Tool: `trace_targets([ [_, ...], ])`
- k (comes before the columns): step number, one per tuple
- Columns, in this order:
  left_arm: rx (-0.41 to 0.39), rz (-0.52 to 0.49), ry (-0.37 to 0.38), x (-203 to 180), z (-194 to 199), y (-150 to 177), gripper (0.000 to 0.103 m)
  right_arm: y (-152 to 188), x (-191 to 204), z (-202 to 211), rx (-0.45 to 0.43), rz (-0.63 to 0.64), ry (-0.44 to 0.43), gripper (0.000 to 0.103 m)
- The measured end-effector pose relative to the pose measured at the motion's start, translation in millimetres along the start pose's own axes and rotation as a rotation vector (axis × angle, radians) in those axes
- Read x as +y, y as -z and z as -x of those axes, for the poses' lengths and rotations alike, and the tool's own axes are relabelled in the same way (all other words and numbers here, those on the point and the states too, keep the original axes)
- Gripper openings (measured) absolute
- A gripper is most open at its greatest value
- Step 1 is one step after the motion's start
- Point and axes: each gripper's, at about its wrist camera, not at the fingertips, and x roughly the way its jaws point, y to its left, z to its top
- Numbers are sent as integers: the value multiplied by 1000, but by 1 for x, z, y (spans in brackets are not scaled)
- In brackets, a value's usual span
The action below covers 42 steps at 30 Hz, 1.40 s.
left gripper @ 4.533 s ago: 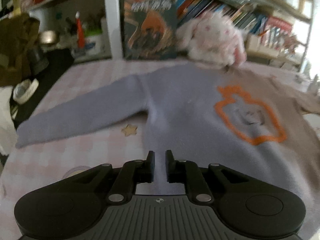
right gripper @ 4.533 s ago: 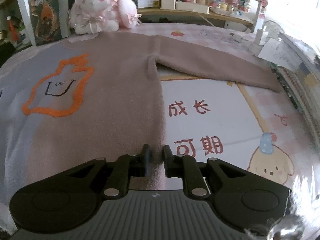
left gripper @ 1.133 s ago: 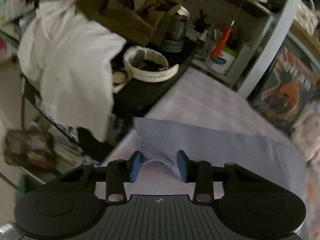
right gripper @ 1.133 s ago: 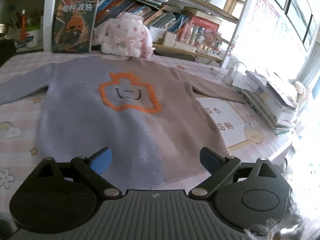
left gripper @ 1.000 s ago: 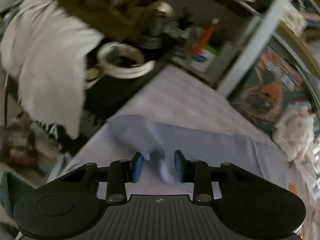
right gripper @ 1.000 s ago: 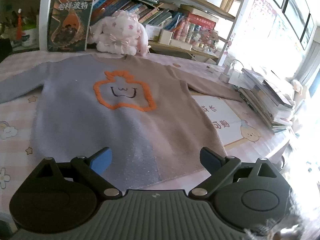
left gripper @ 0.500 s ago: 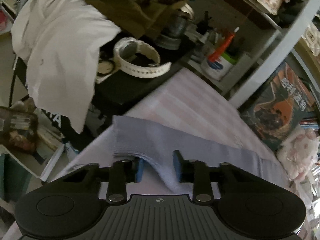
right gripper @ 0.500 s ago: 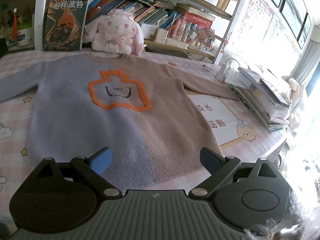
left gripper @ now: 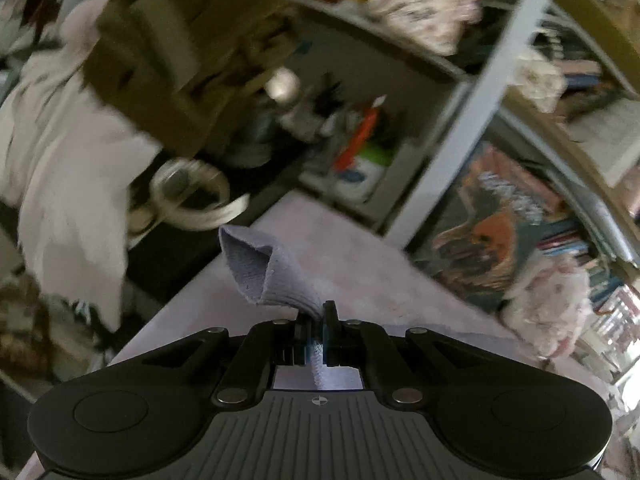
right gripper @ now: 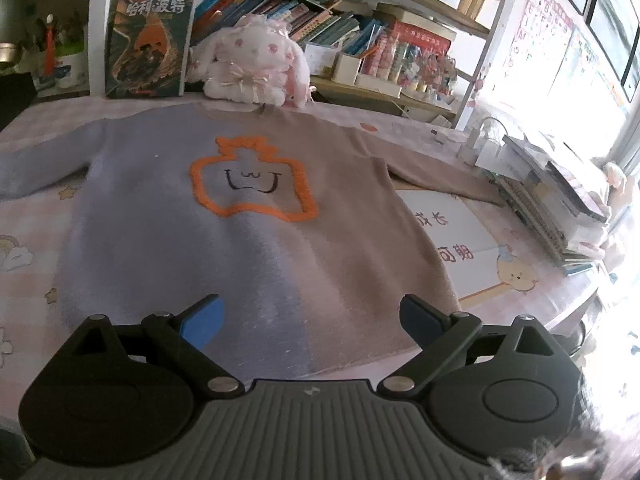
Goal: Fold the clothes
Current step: 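Lift the lavender sleeve with the left tool and fold it across the body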
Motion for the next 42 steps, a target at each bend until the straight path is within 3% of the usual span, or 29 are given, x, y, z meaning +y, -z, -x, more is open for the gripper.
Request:
trace_targets([
  [13, -97, -213, 58, -185, 6, 30, 3, -30, -108, -70, -28, -6, -193, 95],
  [25, -52, -357, 100, -333, -33, 85, 3, -33, -188, -117, 17, 37, -330, 95],
  [33, 64, -447, 95, -386, -75, 132, 3, -31, -221, -133, 37, 9, -332, 95],
  [42, 147, -558, 55, -407, -98, 176, 4, -25, -245, -141, 57, -31, -300, 95],
])
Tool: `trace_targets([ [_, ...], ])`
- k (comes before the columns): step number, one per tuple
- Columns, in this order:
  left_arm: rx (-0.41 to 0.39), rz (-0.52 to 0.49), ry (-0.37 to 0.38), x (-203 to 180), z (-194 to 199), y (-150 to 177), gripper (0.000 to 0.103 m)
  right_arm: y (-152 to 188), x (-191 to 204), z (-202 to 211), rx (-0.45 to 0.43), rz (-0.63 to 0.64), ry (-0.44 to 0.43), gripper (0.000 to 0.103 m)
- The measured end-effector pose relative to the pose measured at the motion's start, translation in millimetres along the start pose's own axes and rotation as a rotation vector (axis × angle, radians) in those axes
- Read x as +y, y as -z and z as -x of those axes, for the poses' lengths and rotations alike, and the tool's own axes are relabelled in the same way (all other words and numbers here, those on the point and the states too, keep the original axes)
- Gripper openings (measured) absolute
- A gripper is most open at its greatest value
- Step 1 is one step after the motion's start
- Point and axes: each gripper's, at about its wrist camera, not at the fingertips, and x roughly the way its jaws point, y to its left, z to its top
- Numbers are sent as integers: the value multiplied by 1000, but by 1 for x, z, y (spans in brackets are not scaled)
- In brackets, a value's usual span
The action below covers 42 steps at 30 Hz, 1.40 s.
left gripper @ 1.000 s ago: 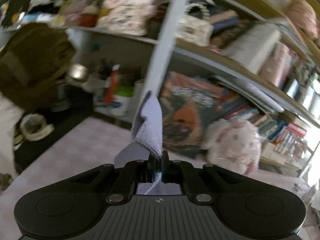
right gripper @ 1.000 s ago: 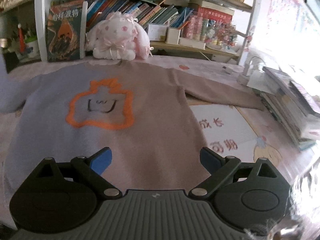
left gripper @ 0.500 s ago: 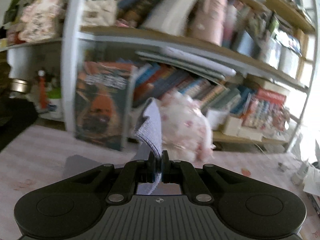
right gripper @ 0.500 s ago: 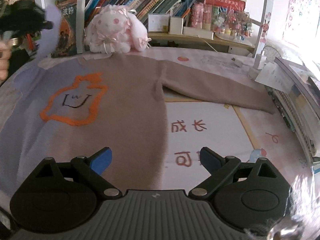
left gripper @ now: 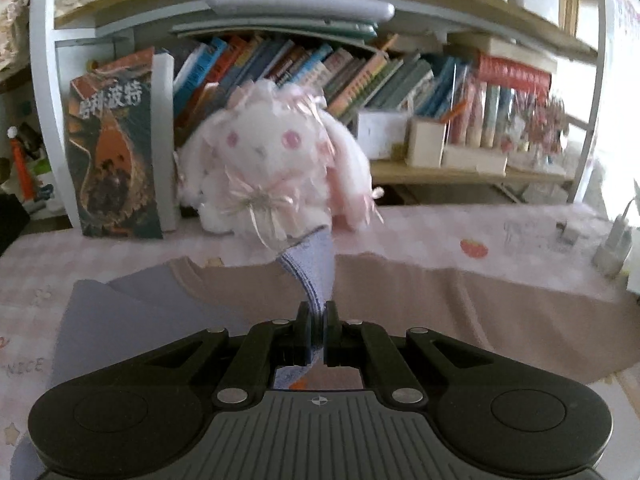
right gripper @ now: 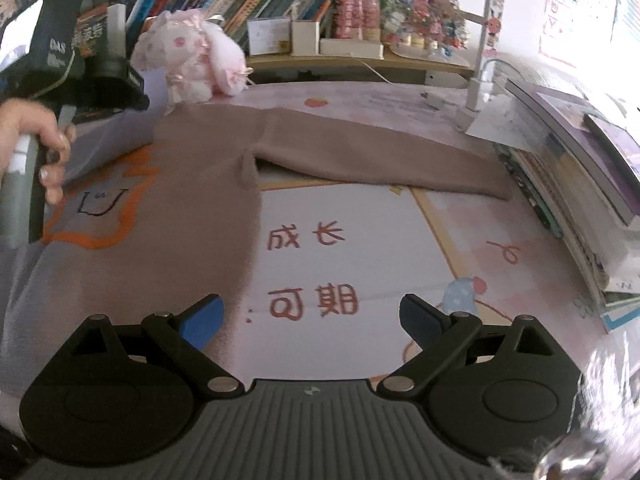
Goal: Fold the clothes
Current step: 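Lift the lavender sleeve with the left tool and fold it across the body, then open the left tool and press the folded lavender sleeve flat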
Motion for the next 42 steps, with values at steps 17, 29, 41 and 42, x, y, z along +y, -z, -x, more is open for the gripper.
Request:
trace_targets([
  [17, -106, -159, 88, 16, 100, 31, 75, 0, 10, -8, 26, 6, -60, 95],
  [29, 142, 51, -302, 175, 161, 129, 75, 1, 40, -14, 88, -50, -74, 86],
  [41, 226, 238, -123, 214, 151, 147, 45, 18, 66, -11, 145, -74, -29, 37],
  [42, 224, 226, -102, 212, 150, 147, 38, 18, 67, -11, 141, -76, -30, 33],
])
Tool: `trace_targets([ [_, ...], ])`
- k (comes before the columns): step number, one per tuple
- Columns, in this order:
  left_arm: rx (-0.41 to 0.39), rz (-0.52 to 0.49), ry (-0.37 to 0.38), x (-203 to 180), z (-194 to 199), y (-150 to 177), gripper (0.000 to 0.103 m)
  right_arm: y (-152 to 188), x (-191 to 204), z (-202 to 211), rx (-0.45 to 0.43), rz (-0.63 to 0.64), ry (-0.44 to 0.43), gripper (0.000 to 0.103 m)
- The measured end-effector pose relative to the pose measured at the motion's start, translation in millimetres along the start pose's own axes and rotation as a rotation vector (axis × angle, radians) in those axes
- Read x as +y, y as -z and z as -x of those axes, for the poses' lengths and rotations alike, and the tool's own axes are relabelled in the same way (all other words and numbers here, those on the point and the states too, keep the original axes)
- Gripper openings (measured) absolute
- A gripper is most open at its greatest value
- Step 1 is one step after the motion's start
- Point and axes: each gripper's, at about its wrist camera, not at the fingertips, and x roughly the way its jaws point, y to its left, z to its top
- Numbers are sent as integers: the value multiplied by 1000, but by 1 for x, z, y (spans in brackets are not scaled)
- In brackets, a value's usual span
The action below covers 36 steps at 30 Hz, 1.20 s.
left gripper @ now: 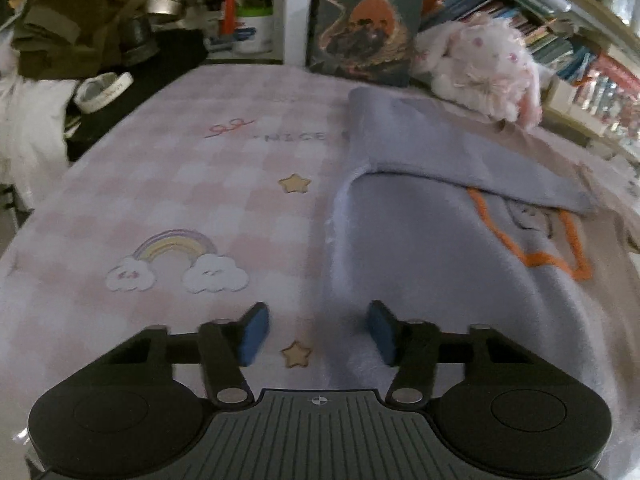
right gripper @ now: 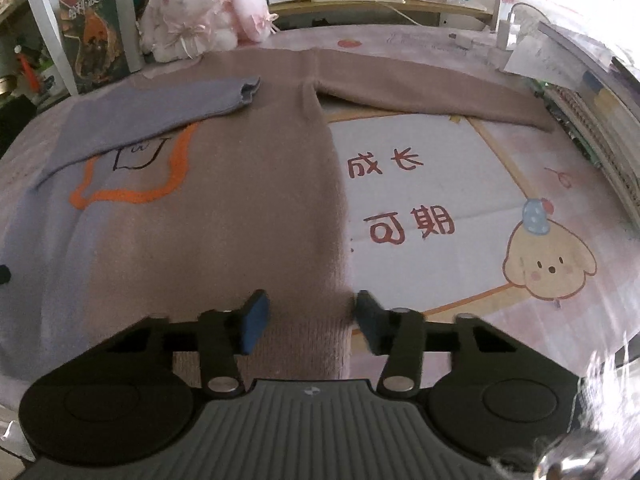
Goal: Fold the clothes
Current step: 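Open the left tool and press the folded lavender sleeve flat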
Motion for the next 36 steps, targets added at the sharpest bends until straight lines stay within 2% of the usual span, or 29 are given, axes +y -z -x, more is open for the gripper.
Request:
trace_targets([
  [1, -2, -14, 16, -2, 0, 0, 21, 0, 0, 0, -2, -4, -6, 25],
  [2, -8, -28, 25, -4, 0, 0, 9, 1, 1, 1, -3, -9, -16, 15],
  [3, -13, -43, 34, -6, 1, 1, 4, 1, 3, 1, -4, -9, -26, 12],
  [8, -62, -20, 16, 6, 5, -7, 4, 0, 21, 2, -10, 47, -34, 10],
  [16, -45, -10, -45, 36, -10, -21, 4, -2, 56, -4, -12, 147, -107, 10],
  [19, -35, 0, -46, 42, -14, -24, 5, -1, 64, -4, -9, 174, -119, 10],
  [25, -36, -24, -57, 42, -9, -23, 13, 1, 61, -6, 1, 137, -119, 11],
  [27, -50, -31, -63, 40, 0, -22, 22, 1, 60, -4, 6, 121, -109, 18],
  [29, -70, -36, -66, 38, 10, -20, 30, 2, 59, 2, -6, 103, -95, 36],
  [30, -80, -39, -61, 37, 16, -18, 33, 3, 57, 6, -19, 91, -91, 40],
  [32, -95, -47, -56, 32, 26, -15, 47, 3, 55, 13, -47, 69, -74, 53],
  [34, -113, -59, -56, 27, 35, -10, 67, 3, 54, 21, -77, 52, -47, 62],
  [36, -125, -80, -53, 23, 43, -5, 75, 5, 54, 29, -102, 39, -31, 66],
])
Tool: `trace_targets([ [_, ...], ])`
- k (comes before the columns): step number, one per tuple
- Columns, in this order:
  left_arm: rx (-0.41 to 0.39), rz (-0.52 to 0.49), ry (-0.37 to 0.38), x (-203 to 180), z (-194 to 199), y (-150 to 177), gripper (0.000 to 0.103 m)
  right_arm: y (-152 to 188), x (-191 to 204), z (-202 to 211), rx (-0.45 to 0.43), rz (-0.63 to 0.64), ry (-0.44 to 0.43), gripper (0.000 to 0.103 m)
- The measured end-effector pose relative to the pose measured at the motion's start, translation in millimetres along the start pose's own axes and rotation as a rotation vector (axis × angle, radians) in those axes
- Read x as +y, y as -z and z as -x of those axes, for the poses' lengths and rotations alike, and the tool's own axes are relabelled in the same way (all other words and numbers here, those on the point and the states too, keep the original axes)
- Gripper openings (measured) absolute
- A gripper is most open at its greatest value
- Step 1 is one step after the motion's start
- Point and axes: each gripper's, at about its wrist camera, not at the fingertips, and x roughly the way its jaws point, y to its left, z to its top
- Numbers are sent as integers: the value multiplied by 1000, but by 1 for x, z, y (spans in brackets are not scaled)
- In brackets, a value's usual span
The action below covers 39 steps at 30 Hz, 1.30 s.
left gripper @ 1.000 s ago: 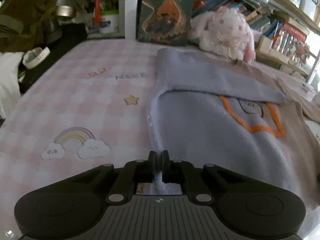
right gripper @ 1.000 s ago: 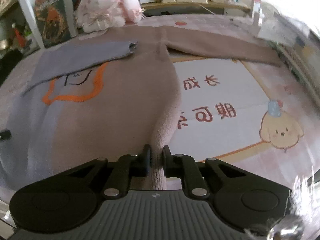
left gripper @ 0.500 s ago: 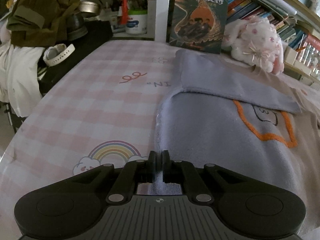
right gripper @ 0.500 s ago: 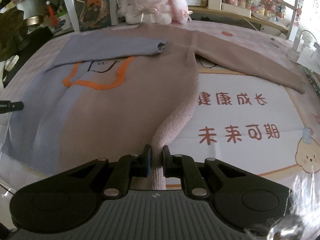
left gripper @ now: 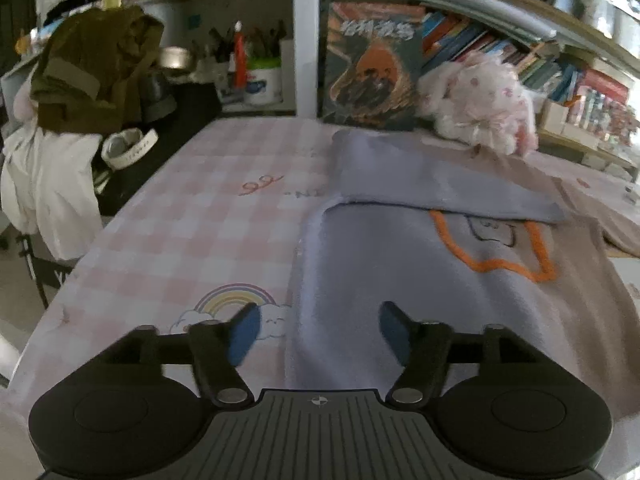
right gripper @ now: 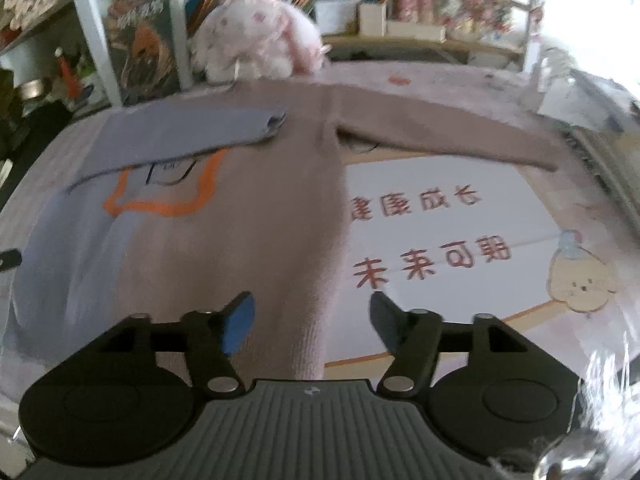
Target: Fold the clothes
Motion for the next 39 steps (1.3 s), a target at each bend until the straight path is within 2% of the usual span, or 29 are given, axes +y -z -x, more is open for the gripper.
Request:
trace_targets([
  [4, 5, -38, 14, -8, 11, 7, 88, 7, 8, 13, -33, 10, 33, 78],
  [7, 11, -57, 52, -11, 18, 15, 92, 14, 15, 20, -40, 24, 52, 86],
  [15, 36, -109, 144, -26, 21, 25, 94, 33, 18, 35, -25, 20, 103, 88],
  [23, 30, -148, 194, -52, 16, 23, 95, 37, -5, 41, -26, -38, 154, 89],
  [32, 46, -138, 172, -98, -2, 13, 95, 22, -51, 24, -23, -66, 155, 89],
  [36, 39, -123, 145, -139, -12, 4, 95, 1, -85, 7, -41, -50, 140, 89],
  [39, 12, -136, 134, -174, -16, -4, 95, -23, -125, -9, -43, -84, 119, 89],
])
